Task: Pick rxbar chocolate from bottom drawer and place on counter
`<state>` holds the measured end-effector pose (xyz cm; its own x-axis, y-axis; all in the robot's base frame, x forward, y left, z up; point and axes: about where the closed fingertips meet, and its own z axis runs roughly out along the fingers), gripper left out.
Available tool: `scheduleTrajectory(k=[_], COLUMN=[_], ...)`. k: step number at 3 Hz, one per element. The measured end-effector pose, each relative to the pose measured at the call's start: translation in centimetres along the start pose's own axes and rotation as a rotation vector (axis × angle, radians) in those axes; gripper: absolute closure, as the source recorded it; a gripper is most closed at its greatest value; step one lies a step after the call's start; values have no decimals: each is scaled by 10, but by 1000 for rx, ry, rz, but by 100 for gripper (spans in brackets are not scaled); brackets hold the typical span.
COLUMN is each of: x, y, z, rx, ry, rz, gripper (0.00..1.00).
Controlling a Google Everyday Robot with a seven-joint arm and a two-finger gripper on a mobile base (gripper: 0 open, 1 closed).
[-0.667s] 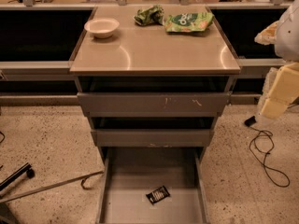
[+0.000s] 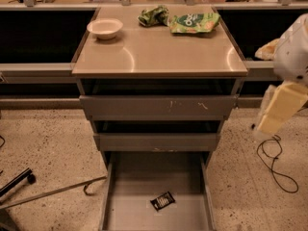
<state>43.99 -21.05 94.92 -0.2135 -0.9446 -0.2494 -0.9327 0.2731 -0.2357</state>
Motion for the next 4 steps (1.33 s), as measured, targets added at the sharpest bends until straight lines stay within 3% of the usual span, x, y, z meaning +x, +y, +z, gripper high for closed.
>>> scheduleTrajectory(k=[1, 2, 3, 4], x=[-1, -5, 7, 3], y=[18, 56, 84, 73], z=[76, 195, 291, 313], rx=[-52, -177, -256, -218], ry=[-57, -100, -139, -179], rz=[4, 37, 125, 150], gripper=[0, 0, 0, 0])
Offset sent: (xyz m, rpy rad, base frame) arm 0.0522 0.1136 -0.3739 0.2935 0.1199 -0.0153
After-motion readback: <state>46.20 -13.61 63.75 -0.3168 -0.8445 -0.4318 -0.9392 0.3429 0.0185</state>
